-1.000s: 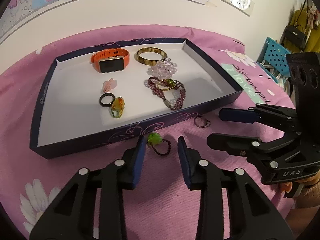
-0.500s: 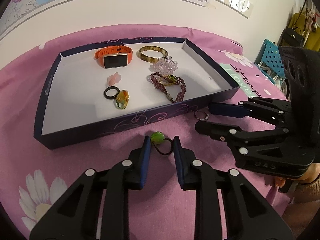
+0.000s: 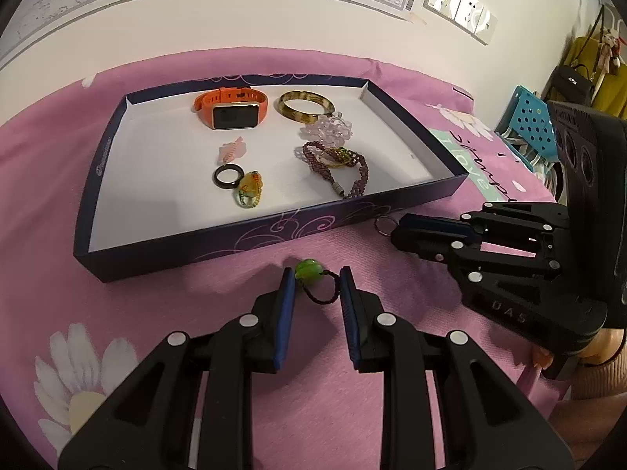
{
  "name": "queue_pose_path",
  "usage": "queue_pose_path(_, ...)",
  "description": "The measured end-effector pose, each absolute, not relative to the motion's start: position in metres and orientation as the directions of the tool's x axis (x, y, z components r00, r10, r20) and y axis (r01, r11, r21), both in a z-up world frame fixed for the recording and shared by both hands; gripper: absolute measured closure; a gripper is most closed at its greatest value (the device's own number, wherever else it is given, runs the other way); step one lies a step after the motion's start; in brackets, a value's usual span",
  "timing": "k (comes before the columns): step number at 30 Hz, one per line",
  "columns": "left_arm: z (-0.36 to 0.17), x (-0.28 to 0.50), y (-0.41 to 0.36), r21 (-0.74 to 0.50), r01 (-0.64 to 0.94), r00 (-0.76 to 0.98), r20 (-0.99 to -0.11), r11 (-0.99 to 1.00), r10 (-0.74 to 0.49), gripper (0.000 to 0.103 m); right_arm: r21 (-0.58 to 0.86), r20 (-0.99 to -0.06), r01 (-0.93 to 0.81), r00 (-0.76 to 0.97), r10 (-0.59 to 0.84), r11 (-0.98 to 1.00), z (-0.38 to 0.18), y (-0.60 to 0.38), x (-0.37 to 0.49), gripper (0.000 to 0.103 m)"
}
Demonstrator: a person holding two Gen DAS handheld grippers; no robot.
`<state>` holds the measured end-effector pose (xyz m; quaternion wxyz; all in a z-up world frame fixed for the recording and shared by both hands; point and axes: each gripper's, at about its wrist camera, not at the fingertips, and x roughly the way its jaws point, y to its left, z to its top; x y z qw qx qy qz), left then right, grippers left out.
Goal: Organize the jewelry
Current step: 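Grasp the green-stone ring with the left gripper while the right gripper grasps the silver ring, then carry the green-stone ring and silver ring over the white tray with both grippers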
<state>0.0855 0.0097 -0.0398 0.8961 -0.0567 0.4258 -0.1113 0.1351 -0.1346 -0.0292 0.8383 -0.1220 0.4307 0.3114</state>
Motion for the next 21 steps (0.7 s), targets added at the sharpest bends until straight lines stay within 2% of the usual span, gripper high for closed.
queue_pose_path(2, -0.040, 0.085, 0.011, -0.200, 0.150, 0.613, -0.750, 0.968, -0.249, 0.080, 0.083, -0.796, -0.627, 0.426, 0.430, 0.774, -0.029, -0.138, 0.134, 0.096)
queue_pose_path(3, -0.040, 0.085, 0.012, -0.202, 0.149, 0.614, -0.749, 0.968, -0.250, 0.080, 0.094, -0.794, -0.628, 0.421, 0.439, 0.773, -0.028, -0.139, 0.133, 0.100)
queue_pose_path(21, -0.031, 0.078, 0.015, -0.208, 0.156, 0.630, -0.732, 0.966, -0.260, 0.080, 0.194, -0.752, -0.625, 0.400, 0.524, 0.756, -0.014, -0.158, 0.126, 0.100)
